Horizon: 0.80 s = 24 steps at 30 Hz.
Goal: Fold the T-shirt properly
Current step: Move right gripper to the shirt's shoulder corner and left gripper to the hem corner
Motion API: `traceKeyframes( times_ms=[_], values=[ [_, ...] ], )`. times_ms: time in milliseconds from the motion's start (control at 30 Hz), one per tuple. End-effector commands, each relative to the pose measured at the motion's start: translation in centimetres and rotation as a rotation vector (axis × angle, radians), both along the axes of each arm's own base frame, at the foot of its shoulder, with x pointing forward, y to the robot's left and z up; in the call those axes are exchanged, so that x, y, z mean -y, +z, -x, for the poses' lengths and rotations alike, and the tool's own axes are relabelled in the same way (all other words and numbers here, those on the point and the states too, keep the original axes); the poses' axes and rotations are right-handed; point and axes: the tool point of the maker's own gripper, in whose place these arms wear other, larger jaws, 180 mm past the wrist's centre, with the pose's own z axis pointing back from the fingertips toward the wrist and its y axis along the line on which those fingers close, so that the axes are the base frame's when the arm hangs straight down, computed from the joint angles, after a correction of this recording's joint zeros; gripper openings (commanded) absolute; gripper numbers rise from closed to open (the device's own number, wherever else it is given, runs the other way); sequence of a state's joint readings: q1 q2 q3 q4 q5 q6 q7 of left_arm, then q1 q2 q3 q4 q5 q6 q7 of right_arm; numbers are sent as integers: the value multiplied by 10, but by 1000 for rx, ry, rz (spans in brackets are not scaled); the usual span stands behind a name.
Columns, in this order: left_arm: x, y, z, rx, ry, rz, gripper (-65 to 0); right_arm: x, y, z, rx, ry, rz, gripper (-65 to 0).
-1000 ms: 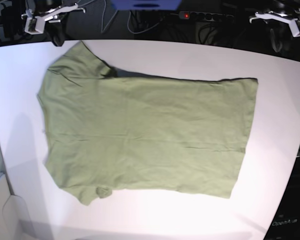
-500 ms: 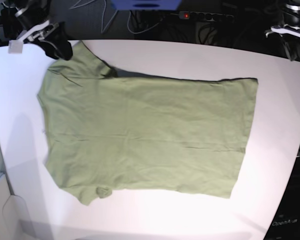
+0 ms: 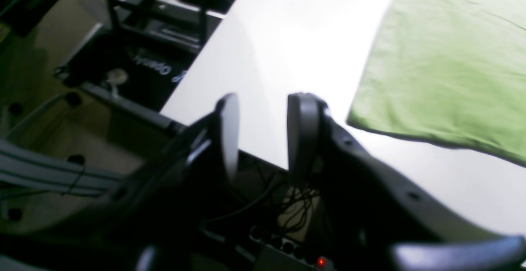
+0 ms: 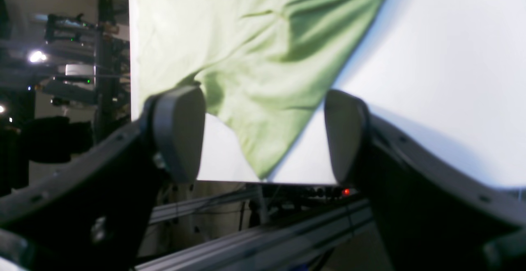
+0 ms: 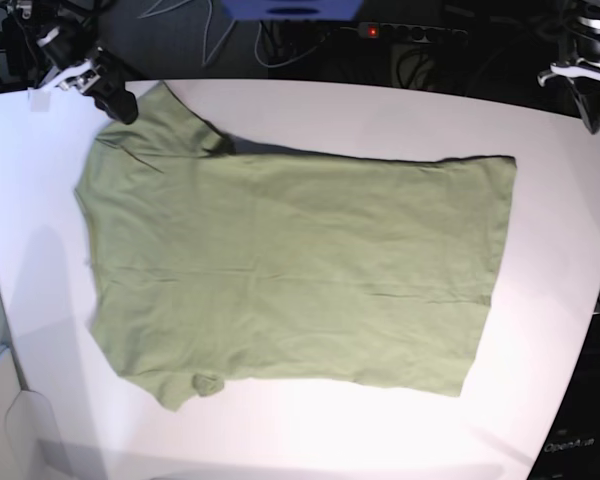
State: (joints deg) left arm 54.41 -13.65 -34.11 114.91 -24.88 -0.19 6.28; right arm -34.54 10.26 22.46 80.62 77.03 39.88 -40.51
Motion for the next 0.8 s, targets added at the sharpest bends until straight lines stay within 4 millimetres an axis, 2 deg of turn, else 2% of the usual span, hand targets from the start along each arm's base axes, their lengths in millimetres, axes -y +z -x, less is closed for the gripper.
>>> traceKeyframes(
  times_ms=[0,200,267,333,467,533,600,767],
  values=[
    [-2,10,-2,24,-9,-27,-459,-3,-3,4,-20,26,12,-209],
    [-2,10,-2,24,-9,-27,-459,-21,-6,4,-27,64,-19,-212],
    [-2,10,-2,23,-8,-27,-459,-23,-6,4,-25,66,-24,-232],
    [-2,10,-1,23,-7,-26,-459,-23,-5,-1,-13,67,-22,-312],
    [-2,9,-1,21,-6,-26,-459,-24,-5,-3,-12,70,-25,-531],
    [-2,9,-1,20,-5,-26,-459,-28,-6,-1,-24,91,-27,-602],
    [-3,8,0,18,-4,-25,-459,-29,-7,-2,-27,104,-29,-646],
    [-3,6,0,16,-3,-16,-458,-32,-6,-7,-22,128,-29,-647]
  ],
)
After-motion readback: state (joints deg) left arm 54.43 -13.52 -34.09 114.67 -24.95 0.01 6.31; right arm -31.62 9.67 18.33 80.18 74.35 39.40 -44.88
